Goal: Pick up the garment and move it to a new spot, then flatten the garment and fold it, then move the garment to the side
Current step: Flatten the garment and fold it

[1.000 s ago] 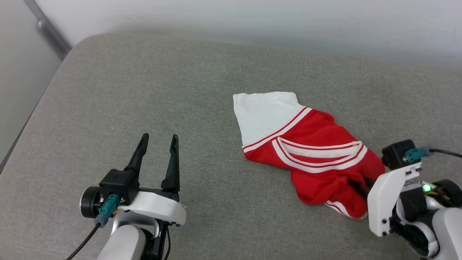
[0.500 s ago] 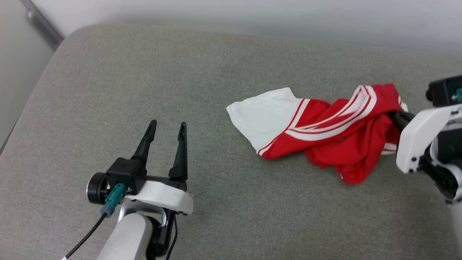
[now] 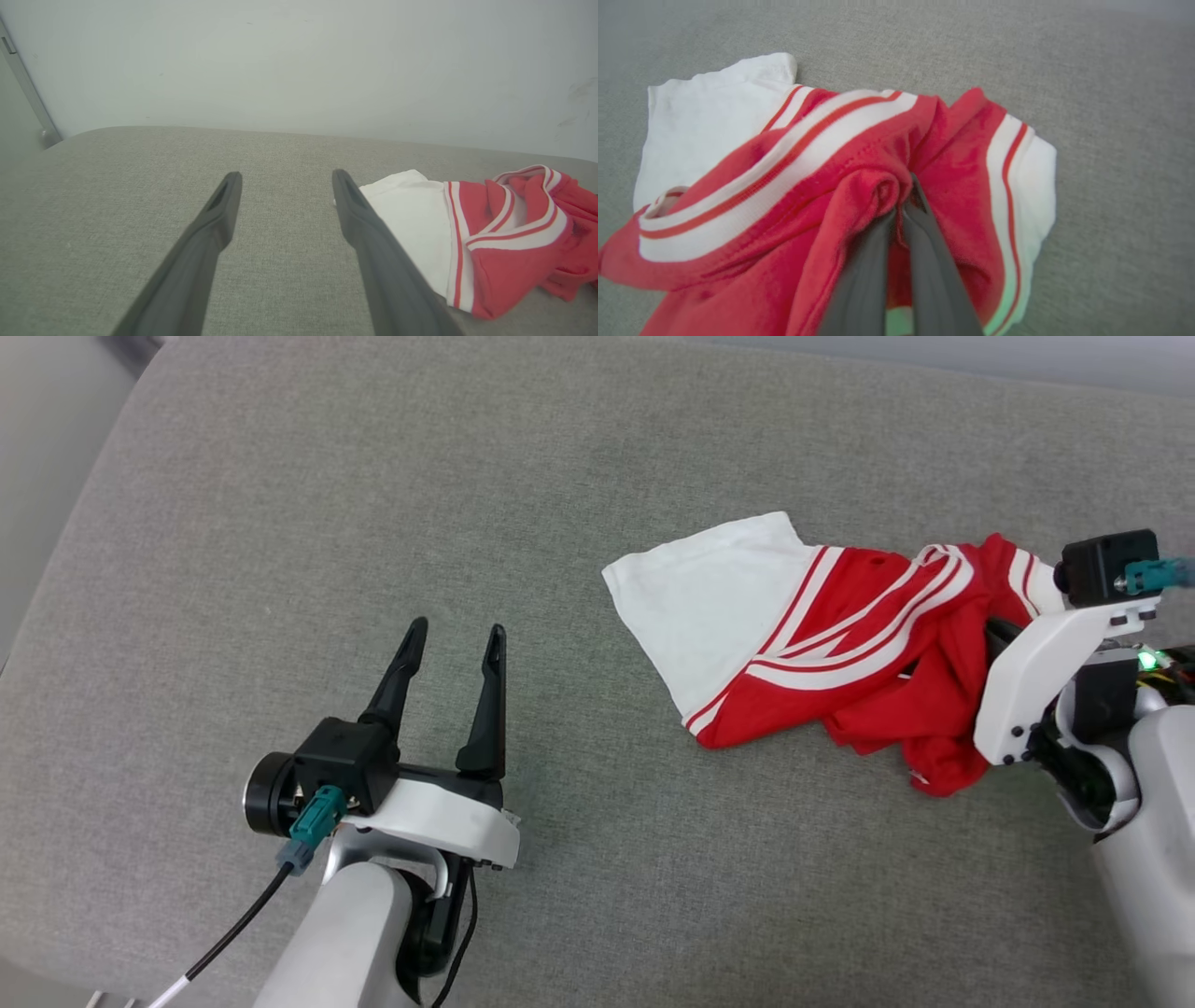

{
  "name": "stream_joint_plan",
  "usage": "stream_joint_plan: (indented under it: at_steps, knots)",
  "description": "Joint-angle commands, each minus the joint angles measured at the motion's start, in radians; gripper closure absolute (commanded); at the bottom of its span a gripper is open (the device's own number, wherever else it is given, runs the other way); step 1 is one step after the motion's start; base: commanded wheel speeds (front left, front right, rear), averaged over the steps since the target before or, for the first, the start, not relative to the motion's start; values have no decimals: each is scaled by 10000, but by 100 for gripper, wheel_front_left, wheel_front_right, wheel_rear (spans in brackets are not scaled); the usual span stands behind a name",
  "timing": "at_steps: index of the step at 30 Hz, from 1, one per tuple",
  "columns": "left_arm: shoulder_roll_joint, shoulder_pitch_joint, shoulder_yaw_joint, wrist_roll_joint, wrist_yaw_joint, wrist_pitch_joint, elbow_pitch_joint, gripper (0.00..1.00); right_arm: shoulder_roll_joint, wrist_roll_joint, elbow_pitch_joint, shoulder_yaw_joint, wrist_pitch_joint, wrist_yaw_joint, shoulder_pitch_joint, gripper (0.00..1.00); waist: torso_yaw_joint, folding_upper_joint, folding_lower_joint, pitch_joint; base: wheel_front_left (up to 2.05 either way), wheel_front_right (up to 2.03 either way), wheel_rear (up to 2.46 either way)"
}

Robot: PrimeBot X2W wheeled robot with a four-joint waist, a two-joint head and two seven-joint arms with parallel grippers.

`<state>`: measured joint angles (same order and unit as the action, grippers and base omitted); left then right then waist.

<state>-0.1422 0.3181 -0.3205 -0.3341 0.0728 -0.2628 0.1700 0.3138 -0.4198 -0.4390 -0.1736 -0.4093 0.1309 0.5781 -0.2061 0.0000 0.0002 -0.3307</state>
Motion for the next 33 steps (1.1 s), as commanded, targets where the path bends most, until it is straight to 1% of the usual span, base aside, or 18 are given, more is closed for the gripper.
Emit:
stream_joint_plan:
  at_steps: [1, 5, 9, 12, 14, 18, 24, 30, 33]
  knots:
    - [-6, 117, 62, 82, -10, -26, 40, 0, -103, -158, -159, -180, 376, -3, 115, 0, 125, 0, -2, 96, 0, 0, 0]
    - [-60, -89, 295, 127, 44, -25, 67, 0, -143, -343, -40, -405, 1581, -3, -156, 0, 447, 0, -2, 383, 0, 0, 0]
    - [-95, -328, 493, 131, 81, -25, 62, 0, -203, -498, 445, -211, 2472, -3, -650, 0, 808, 0, -2, 744, 0, 0, 0]
    - [-115, -450, 553, 131, 76, -25, 57, 0, -232, -546, 728, -61, 2598, -3, -959, 0, 978, 0, -2, 942, 0, 0, 0]
    - [-110, -543, 552, 139, 71, -25, 71, 0, -200, -629, 980, 226, 2475, -5, -1308, 0, 1116, 0, -2, 1097, 0, 0, 0]
    - [-121, -672, 540, 153, 33, -26, 97, 0, 14, -786, 1278, 914, 1550, -3, -1846, 0, 1314, 0, -2, 1308, 0, 0, 0]
    - [-85, -666, 461, 143, -10, -26, 162, 0, 235, -937, 1398, 1854, -384, -3, -2157, 0, 1347, 0, -2, 1392, 0, 0, 0]
    - [9, -480, 303, 197, -106, -26, 115, 0, 309, -839, 1573, 2377, -2007, -3, -1648, 0, 1082, 0, -2, 1122, 0, 0, 0]
    - [83, -346, 210, 247, -185, -26, 47, 0, 321, -770, 1474, 2383, -2646, -3, -1279, 0, 858, 0, -2, 842, 0, 0, 0]
